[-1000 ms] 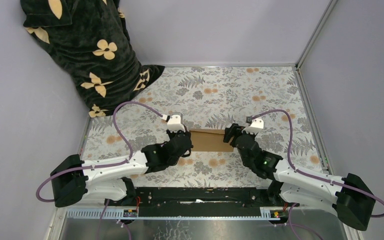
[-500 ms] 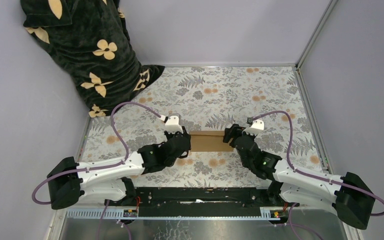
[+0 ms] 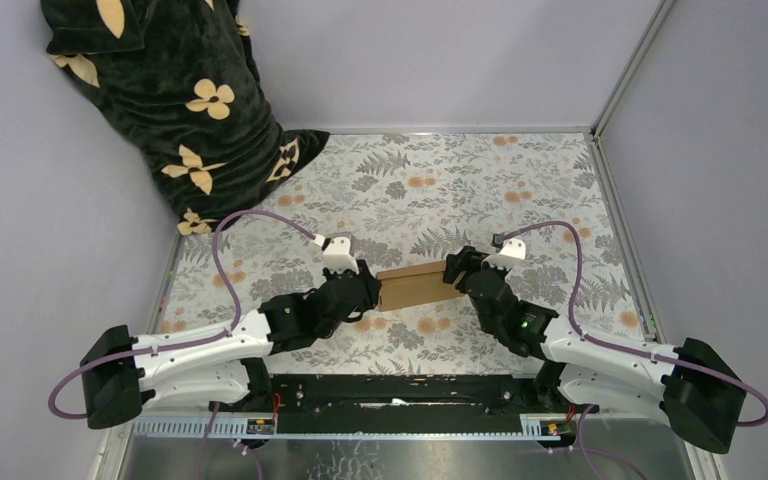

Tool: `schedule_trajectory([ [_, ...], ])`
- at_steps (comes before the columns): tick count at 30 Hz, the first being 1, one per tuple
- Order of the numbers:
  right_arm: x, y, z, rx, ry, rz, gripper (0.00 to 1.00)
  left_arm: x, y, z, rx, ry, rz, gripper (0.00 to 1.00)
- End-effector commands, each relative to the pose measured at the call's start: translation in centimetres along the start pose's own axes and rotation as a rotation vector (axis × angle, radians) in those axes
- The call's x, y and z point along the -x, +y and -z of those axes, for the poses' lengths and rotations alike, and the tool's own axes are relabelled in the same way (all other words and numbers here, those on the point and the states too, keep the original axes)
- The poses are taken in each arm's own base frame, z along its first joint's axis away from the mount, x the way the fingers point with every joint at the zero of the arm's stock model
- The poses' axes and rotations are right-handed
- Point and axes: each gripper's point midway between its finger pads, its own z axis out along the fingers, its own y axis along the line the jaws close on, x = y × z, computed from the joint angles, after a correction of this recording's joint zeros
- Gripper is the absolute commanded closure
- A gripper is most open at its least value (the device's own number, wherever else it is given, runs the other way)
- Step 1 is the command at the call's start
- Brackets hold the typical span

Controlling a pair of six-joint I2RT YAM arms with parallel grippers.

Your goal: Fold the paper box

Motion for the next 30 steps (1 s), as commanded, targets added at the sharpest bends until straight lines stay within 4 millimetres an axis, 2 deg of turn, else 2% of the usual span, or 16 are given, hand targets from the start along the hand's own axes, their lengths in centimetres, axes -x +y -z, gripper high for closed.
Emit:
schedule_trajectory([
  [1, -4.4, -3.6, 0.5, -0.082, 0.137, 0.193, 0.28, -5.9, 4.9, 1.7, 0.085, 0.221, -0.172, 0.58],
  [5, -4.6, -3.5, 0.4, -0.082, 0.140, 0.193, 0.28, -5.4, 4.6, 2.0, 0.051, 0.193, -0.164, 0.56],
  [9, -4.8, -3.6, 0.4, -0.086, 0.145, 0.188, 0.28, -5.4, 5.7, 1.7, 0.101, 0.165, -0.154, 0.58],
  [13, -5.0, -3.9, 0.7, -0.083, 0.151, 0.170, 0.29, -5.8, 5.8, 0.8, 0.132, 0.165, -0.155, 0.71],
  [17, -5.2, -4.3, 1.1, -0.082, 0.159, 0.154, 0.29, -6.2, 5.4, 0.0, 0.155, 0.189, -0.171, 1.00],
  [22, -5.3, -4.5, 1.4, -0.079, 0.163, 0.140, 0.30, -6.6, 4.7, -0.4, 0.150, 0.201, -0.160, 1.00],
  [27, -5.8, -4.1, 1.9, -0.069, 0.166, 0.121, 0.30, -6.6, 5.1, -1.1, 0.186, 0.172, -0.144, 1.00],
  [30, -6.2, -3.8, 2.2, -0.079, 0.166, 0.106, 0.31, -6.7, 5.0, -2.0, 0.208, 0.152, -0.150, 0.93],
])
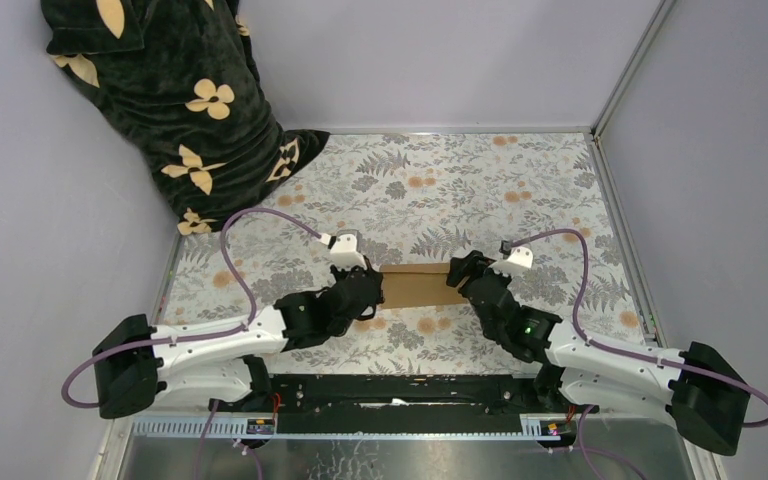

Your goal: Fold the paper box

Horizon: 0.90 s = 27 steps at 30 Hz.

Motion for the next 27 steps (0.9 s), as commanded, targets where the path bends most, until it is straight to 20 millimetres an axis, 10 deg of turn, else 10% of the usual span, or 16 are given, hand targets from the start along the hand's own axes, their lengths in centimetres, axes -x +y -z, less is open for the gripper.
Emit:
schedule_trajectory([
  [1, -5.7, -3.6, 1.6, -0.074, 0.170, 0.185, 0.31, -6.7, 5.9, -0.9, 0.193, 0.186, -0.191, 0.91],
  [8, -7.0, -3.5, 2.6, -0.139, 0.161, 0.194, 0.31, -7.7, 5.9, -2.1, 0.244, 0.198, -0.198, 0.59],
  [22, -6.6, -3.0, 4.1, -0.136, 0.131, 0.164, 0.31, -8.4, 6.6, 1.7, 0.246, 0.148, -0.143, 0.56],
  [27, -6.7, -3.1, 4.3, -0.145, 0.126, 0.177, 0.31, -8.4, 6.2, 1.9, 0.245, 0.135, -0.158, 0.40],
])
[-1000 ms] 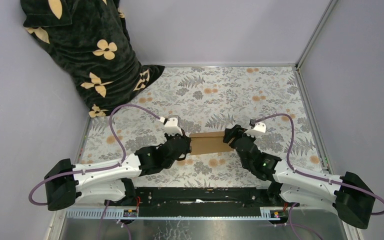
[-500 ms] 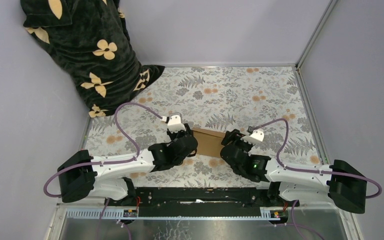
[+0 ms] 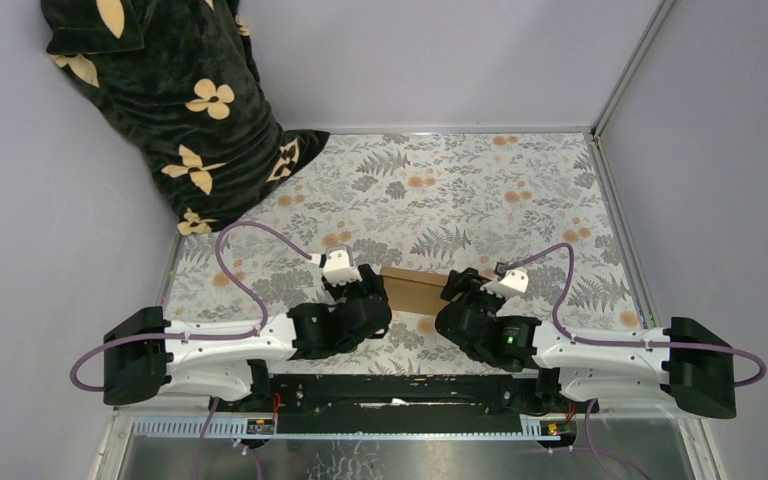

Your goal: Fold the paper box

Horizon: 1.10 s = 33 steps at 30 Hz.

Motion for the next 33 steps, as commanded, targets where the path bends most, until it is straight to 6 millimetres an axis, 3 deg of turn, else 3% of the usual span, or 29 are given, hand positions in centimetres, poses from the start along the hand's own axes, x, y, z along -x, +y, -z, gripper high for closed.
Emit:
schedule_trajectory([
  [1, -5.3, -3.3, 1.4, -0.023, 0.211, 0.202, 0.31, -7.3, 4.9, 2.0, 0.062, 0.258, -0.254, 0.33],
  [6, -5.2, -3.2, 1.4, -0.024, 0.205, 0.203, 0.31, -6.6, 3.3, 2.8, 0.008, 0.214, -0.269, 0.15],
  [14, -4.9, -3.4, 1.4, -0.024, 0.199, 0.198, 0.32, -5.2, 2.0, 5.5, -0.093, 0.005, -0.280, 0.16],
  [17, -5.1, -3.3, 1.4, -0.025, 0.203, 0.194, 0.31, -5.6, 2.5, 5.7, -0.101, -0.075, -0.282, 0.16],
  [23, -5.2, -3.1, 1.5, -0.020, 0.210, 0.195, 0.32, -5.1, 1.4, 6.5, -0.070, -0.198, -0.388, 0.12],
  [28, -5.3, -3.0, 1.6, -0.017, 0.213, 0.203, 0.32, -1.8, 0.1, 9.4, -0.104, -0.282, -0.312, 0.05],
  [31, -5.7, -3.2, 1.8, -0.018, 0.222, 0.213, 0.32, 0.3, -1.4, 10.7, -0.138, -0.288, -0.319, 0.10],
  [33, -5.8, -3.4, 1.8, -0.019, 0.224, 0.221, 0.32, 1.7, -1.3, 11.3, -0.162, -0.279, -0.259, 0.16],
])
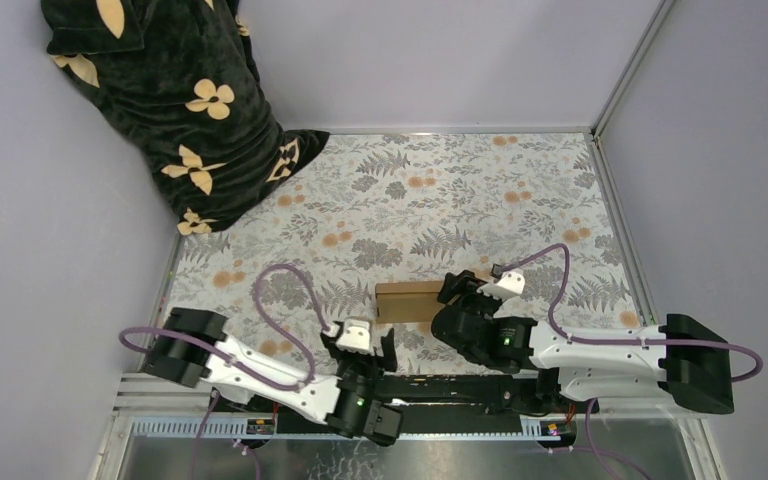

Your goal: Fold the paper box

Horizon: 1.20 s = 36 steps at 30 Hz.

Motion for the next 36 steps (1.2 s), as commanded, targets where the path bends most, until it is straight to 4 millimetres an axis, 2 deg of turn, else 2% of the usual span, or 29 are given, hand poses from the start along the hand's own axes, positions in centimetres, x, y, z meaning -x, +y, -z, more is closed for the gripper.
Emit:
schedule_trajectory([
  [1, -5.4, -3.6, 1.4, -0.022, 0.214, 0.210, 0.32, 6.2, 1.6, 0.7, -0.057, -0.109, 0.139, 0.19],
  [2, -5.4, -3.6, 1.5, -0.020, 0.214, 0.212, 0.32, 6.6, 1.9, 0.7, -0.066, -0.105, 0.147, 0.28],
  [4, -5.4, -3.6, 1.6, -0.015, 0.216, 0.216, 0.32, 7.2, 2.3, 0.8, -0.085, -0.104, 0.182, 0.67],
  [7, -5.6, -3.4, 1.7, -0.009, 0.221, 0.221, 0.32, 8.1, 3.3, 0.4, -0.088, -0.106, 0.217, 0.86],
  [9, -5.7, -3.3, 1.9, -0.007, 0.223, 0.223, 0.32, 8.4, 3.5, 0.0, -0.092, -0.110, 0.225, 0.94],
  [11, -5.9, -3.2, 2.0, -0.005, 0.225, 0.228, 0.32, 8.4, 2.9, -0.6, -0.113, -0.097, 0.233, 0.94],
  [13, -5.9, -3.0, 2.1, -0.004, 0.225, 0.230, 0.32, 7.6, 1.6, -1.6, -0.239, -0.048, 0.179, 0.87],
  [14, -6.0, -3.0, 2.2, -0.004, 0.224, 0.231, 0.32, 7.4, 1.2, -2.3, -0.299, -0.038, 0.229, 0.86],
  [16, -6.0, -3.0, 2.4, -0.002, 0.223, 0.228, 0.32, 7.0, 2.5, -3.9, -0.294, -0.025, 0.280, 0.90],
  [18, -5.9, -3.0, 2.5, -0.001, 0.221, 0.233, 0.31, 7.0, 3.1, -4.8, -0.270, -0.019, 0.250, 0.91],
  [20, -5.8, -3.2, 2.6, -0.002, 0.217, 0.235, 0.32, 7.4, 2.9, -5.0, -0.259, -0.023, 0.218, 0.92],
  [22, -5.7, -3.4, 2.7, -0.006, 0.213, 0.232, 0.32, 8.9, 2.5, -5.0, -0.253, -0.040, 0.218, 0.92],
  [27, -5.7, -3.8, 2.9, -0.007, 0.213, 0.227, 0.32, 11.1, 0.2, -5.1, -0.314, -0.063, 0.240, 0.92],
  [32, -6.0, -3.9, 3.0, -0.005, 0.216, 0.230, 0.32, 10.0, -1.3, -5.1, -0.337, -0.012, 0.287, 0.93],
  [36, -6.2, -3.9, 3.0, -0.004, 0.215, 0.225, 0.32, 7.8, -1.9, -4.6, -0.314, 0.017, 0.289, 0.94],
])
